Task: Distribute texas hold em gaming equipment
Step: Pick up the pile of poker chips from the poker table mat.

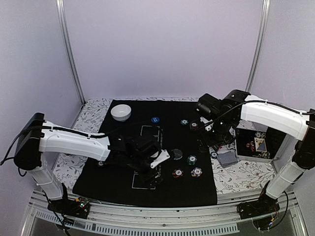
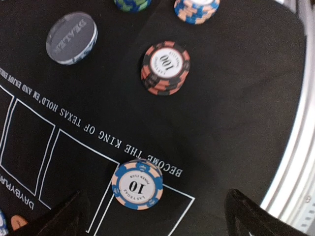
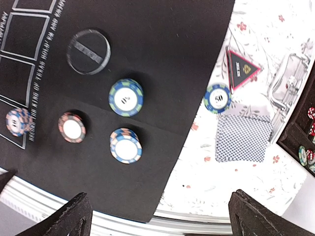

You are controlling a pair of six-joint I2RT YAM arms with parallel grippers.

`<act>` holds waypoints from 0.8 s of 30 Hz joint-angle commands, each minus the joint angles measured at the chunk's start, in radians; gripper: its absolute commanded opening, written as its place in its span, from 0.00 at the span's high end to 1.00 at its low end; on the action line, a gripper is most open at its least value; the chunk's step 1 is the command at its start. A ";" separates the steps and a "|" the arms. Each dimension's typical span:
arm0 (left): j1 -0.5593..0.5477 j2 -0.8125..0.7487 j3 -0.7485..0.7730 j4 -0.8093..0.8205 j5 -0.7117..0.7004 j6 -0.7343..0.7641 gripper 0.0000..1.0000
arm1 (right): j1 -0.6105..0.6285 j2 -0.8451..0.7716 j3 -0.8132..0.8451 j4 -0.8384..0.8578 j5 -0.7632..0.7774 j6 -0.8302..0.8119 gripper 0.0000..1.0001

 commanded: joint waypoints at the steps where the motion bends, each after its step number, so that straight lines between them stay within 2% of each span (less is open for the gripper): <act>1: 0.014 0.077 0.087 -0.113 -0.052 0.052 0.02 | -0.003 -0.043 -0.053 0.036 0.033 0.010 0.01; 13: 0.069 0.216 0.133 -0.159 -0.028 0.061 0.05 | -0.006 -0.034 -0.082 0.048 0.037 -0.013 0.01; 22: 0.085 0.238 0.136 -0.177 0.006 0.060 0.24 | -0.005 -0.019 -0.082 0.050 0.038 -0.026 0.01; 24: 0.085 0.240 0.131 -0.183 0.002 0.061 0.26 | -0.006 -0.022 -0.082 0.050 0.039 -0.026 0.01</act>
